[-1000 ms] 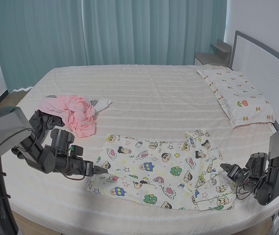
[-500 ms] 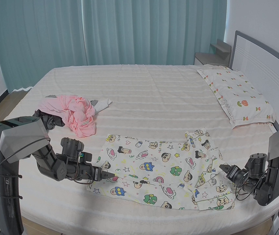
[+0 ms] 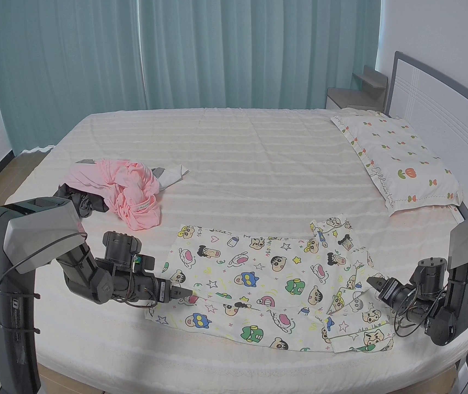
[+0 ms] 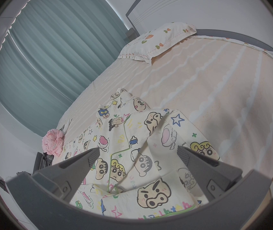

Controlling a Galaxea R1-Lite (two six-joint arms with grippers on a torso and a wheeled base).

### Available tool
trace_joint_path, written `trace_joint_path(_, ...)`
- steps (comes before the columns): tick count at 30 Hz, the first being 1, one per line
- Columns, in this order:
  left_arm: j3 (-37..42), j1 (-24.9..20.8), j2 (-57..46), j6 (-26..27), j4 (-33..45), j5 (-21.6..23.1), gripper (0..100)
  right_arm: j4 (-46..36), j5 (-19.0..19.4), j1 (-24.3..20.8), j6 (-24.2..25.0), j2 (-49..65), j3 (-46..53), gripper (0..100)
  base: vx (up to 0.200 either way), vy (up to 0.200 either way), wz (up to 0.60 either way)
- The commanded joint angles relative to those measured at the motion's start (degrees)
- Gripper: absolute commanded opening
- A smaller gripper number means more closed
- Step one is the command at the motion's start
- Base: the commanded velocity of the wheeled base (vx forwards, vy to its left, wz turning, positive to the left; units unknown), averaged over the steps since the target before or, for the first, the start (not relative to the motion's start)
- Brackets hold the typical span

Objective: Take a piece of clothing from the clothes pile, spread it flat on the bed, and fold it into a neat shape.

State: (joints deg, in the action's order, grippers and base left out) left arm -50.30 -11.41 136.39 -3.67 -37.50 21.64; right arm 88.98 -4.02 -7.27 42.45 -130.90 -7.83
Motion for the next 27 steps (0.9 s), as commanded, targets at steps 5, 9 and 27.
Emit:
trace_joint_path(5,0.0,0.2,0.9,-0.2,0.1,-0.1,0,1.0,0.0,0.0,0.0,-0.4,0.3,100,0.000,0.000,0.00)
trace_joint_path(9,0.6,1.0,0.5,-0.4,0.1,-0.2,0,1.0,0.1,-0.3,-0.1,-0.8,0.5,100,0.000,0.000,0.00)
trace_joint_path(27,3.8,2.4,-4.9,-0.1,1.6,-2.9,0,1.0,0.1,-0.3,-0.1,-0.7,0.6,100,0.000,0.000,0.00)
